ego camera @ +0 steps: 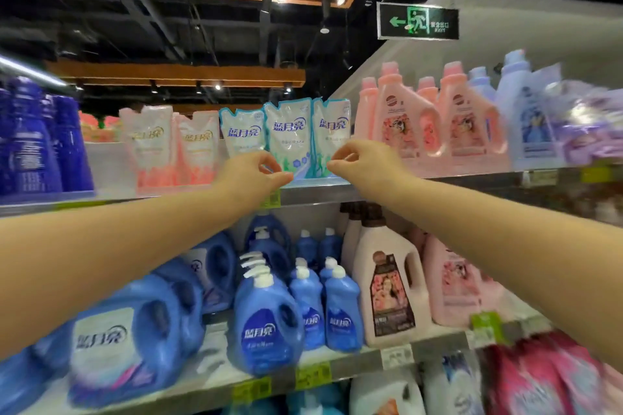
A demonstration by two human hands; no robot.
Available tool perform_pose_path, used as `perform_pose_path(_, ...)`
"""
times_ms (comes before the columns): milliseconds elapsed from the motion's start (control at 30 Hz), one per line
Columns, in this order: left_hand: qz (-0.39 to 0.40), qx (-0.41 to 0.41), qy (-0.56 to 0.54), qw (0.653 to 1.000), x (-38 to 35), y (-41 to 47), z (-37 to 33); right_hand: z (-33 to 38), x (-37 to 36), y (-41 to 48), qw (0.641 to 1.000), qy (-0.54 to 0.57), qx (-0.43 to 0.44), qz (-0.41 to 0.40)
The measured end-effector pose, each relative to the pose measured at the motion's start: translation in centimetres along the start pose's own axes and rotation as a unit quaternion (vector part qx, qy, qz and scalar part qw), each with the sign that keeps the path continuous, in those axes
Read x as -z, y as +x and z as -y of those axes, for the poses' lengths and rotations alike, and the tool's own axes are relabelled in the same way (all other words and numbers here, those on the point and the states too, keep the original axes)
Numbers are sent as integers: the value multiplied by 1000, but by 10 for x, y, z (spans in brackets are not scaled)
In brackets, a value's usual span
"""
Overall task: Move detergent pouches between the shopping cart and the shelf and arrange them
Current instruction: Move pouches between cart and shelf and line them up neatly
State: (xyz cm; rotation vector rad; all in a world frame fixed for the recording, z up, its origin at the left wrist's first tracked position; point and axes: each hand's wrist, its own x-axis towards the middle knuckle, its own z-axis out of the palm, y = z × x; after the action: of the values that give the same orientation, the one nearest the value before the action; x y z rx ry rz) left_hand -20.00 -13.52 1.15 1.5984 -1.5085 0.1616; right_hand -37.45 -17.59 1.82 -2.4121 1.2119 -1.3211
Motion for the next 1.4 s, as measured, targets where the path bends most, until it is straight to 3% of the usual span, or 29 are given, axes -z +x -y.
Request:
perform_pose_path(133, 20, 18, -124, 992, 0, -57, -36, 11, 25, -65, 999, 39, -35, -5)
perform_pose_path(400, 87, 11, -320, 943, -39, -181, -143, -28, 112, -211, 975, 138, -141, -102)
perform_pose_path(567, 143, 35, -410, 900, -107, -281, -213, -85, 162, -341, 953, 91, -236, -169)
perform_pose_path(667, 188, 75, -439, 875, -160, -343, -251, -124, 194, -422, 939, -74, -287, -175)
perform_pose_path(833, 218, 64, -404, 886, -244, -439, -298, -179, 226, -528, 888, -196, -376, -179)
perform_pose_path(1133, 351, 41, -315, 881, -377, -534, -327, -276, 229, -635, 803, -176, -540, -180)
perform_pose_path(1400, 546, 78, -183, 814, -497, -614, -305, -371, 148, -725, 642, -20, -752, -147)
